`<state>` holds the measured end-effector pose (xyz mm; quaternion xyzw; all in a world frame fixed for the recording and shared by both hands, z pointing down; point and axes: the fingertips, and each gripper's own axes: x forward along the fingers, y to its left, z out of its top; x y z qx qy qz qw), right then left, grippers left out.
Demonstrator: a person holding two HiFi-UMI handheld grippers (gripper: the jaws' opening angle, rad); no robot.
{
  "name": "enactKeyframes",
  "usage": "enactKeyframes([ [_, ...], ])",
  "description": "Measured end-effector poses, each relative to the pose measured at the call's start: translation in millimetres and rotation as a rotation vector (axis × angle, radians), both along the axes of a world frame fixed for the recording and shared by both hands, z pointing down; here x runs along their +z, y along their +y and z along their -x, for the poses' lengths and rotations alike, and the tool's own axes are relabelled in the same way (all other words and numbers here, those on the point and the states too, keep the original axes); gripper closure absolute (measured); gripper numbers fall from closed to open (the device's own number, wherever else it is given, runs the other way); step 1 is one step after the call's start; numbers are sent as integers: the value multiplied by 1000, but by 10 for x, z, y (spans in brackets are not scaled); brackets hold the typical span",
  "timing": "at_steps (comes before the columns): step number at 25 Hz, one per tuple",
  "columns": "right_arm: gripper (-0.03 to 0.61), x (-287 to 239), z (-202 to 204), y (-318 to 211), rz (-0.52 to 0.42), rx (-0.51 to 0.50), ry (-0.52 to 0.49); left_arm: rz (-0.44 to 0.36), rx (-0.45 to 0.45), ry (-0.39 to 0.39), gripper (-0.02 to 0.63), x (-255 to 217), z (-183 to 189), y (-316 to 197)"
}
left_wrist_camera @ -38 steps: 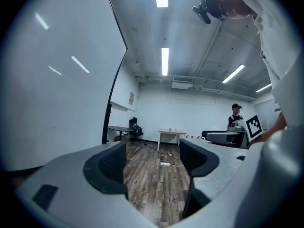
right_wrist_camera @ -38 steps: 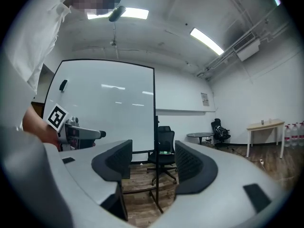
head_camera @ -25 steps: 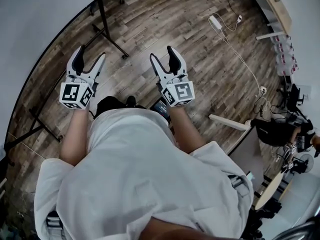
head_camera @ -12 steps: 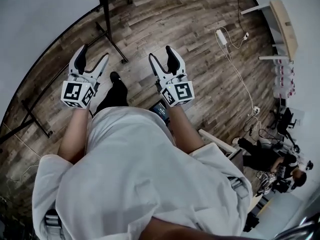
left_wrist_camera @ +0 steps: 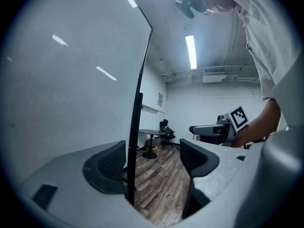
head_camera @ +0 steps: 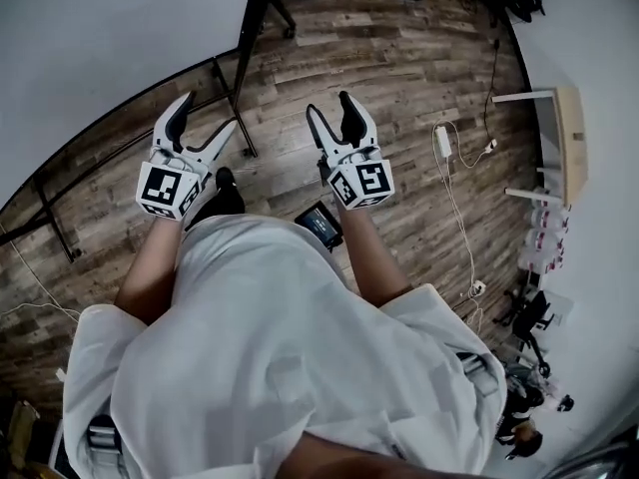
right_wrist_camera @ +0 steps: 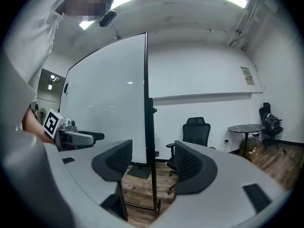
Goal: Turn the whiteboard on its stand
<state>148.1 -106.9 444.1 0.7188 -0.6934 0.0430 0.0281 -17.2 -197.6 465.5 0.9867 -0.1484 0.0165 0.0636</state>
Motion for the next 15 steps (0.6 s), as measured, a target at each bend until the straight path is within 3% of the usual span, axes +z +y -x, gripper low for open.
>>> enactKeyframes([
  [6, 305, -209, -118, -685, -38, -150, 33, -11, -66, 2, 258, -93, -117, -223],
  [11, 305, -191, -190, -1102, -32, -296, 28, -53, -143, -45, 258, -163, -113, -320],
  [15, 305, -186, -198, -1509, -46, -442, 23, -42, -269, -49, 258, -160, -92, -555],
])
